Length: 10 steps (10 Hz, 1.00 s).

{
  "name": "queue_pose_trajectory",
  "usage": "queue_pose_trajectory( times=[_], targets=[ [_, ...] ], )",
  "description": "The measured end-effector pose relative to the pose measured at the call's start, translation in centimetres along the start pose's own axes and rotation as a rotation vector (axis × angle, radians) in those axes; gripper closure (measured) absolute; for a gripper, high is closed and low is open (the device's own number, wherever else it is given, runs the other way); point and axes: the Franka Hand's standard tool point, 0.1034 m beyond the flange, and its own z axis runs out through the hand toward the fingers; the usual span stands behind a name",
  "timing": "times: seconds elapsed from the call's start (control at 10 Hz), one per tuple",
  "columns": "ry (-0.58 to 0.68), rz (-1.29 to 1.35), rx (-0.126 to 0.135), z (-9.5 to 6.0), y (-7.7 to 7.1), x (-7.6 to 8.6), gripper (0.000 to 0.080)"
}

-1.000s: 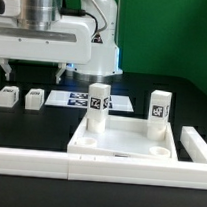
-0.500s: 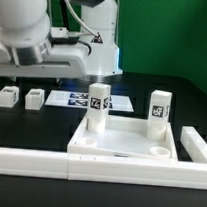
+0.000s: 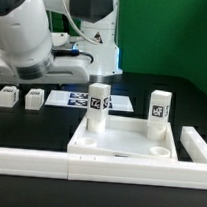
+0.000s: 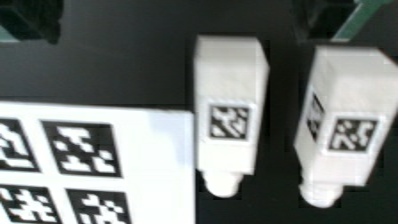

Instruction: Assemble square table

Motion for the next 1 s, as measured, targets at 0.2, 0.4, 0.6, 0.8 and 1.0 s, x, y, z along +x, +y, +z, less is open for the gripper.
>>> queue_pose_trajectory(
  times=[0.2,0.4,0.6,0.8,1.0],
  targets=[
    [-0.027,0.012,0.013,2.0,0.7,-1.0,0.0151],
    [-0.027,0.004,0.016,3.6,0.7,-0.9,0.0151],
    [-0.026,-0.004,0.007,5.0,0.1,-0.6,0.0151],
    [-0.025,-0.022,0.005,5.6,0.3,-0.2,0.0151],
    [-0.042,-0.032,0.001,6.1,0.0,0.2,0.0151]
  ],
)
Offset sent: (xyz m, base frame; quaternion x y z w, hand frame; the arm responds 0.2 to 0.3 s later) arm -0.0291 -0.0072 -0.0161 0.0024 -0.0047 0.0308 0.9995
